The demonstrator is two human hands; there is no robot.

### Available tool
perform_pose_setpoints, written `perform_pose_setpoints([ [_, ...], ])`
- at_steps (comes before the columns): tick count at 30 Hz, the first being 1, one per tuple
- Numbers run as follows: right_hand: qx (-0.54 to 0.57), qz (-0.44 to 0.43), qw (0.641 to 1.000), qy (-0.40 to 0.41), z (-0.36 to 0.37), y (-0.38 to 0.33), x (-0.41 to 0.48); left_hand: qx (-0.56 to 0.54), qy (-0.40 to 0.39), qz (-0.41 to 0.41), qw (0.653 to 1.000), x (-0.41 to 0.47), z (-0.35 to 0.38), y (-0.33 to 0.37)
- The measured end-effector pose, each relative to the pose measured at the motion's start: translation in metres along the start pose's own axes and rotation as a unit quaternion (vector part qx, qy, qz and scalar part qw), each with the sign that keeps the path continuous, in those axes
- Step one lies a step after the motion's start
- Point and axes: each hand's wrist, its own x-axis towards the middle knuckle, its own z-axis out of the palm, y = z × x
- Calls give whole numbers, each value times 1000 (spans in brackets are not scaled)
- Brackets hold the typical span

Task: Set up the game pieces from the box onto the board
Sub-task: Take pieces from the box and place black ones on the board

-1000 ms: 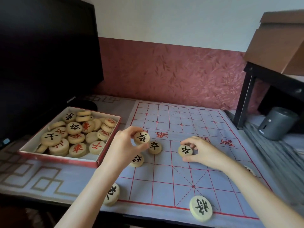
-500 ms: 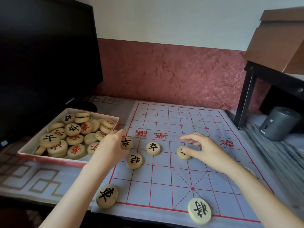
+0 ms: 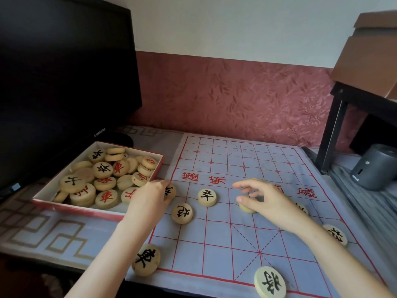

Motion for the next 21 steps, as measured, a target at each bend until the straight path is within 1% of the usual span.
perform_pose_setpoints([
  [3,3,-4,1000,-2,2,-3,1,-40,14,18,999,-1,-2,0],
  [7,10,-18,1000,-7,7,-17,6,-95,68,3,993,-8,-14,1],
  [11,3,-39,999,-26,21,-34,20,-124,115,-10,986,-14,-28,-18],
  [16,24,-65,996,-58,47,-64,42,-117,150,-85,978,-18,-49,-64],
  [18,26,-82,994,-72,60,-78,53,-109,162,-96,976,-19,-53,-85],
  [21,34,-97,992,-80,80,-95,68,-103,160,-93,977,-17,-52,-102],
])
